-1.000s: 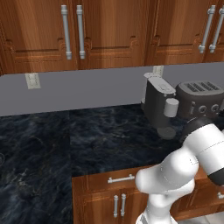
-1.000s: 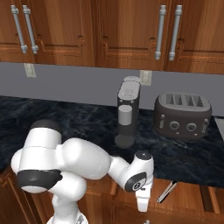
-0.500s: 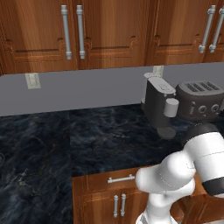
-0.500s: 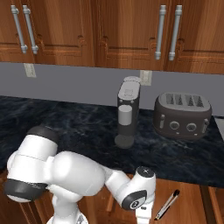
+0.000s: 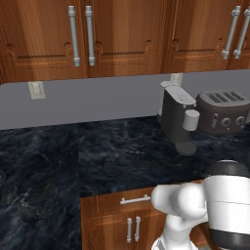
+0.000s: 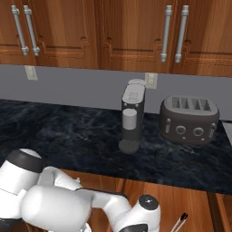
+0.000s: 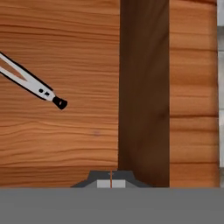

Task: Take the tongs from the drawer on the right and place them on the dining counter next to the tray containing the kebab skewer.

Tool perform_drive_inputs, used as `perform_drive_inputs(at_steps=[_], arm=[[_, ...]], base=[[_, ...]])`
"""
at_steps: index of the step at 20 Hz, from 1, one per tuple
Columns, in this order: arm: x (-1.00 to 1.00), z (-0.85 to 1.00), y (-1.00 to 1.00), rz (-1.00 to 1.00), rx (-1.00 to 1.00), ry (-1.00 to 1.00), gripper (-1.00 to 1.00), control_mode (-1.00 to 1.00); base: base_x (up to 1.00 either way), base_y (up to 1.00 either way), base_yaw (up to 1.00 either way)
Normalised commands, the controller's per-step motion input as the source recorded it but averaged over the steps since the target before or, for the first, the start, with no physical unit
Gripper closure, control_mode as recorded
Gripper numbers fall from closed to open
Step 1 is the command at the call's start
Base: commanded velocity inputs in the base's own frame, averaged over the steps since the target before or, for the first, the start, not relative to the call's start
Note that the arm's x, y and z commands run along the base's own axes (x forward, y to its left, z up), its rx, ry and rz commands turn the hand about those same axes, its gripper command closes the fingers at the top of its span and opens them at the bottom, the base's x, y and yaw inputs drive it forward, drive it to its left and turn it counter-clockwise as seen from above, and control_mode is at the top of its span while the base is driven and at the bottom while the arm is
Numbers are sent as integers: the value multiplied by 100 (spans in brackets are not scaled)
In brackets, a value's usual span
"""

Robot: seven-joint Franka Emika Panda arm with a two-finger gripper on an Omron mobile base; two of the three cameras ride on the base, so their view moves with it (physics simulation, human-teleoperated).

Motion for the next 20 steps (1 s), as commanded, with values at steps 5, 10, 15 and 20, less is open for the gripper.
perform_drive_inputs(at_steps=[5,10,15,20], arm=[[12,9,0,2,0,16,100,-100],[5,15,-2,1,0,16,100,-100],[3,30,-11,3,0,10,100,-100],[0,42,-11,5,0,3,100,-100]], base=[[0,0,0],[0,0,0],[0,0,0],[0,0,0]])
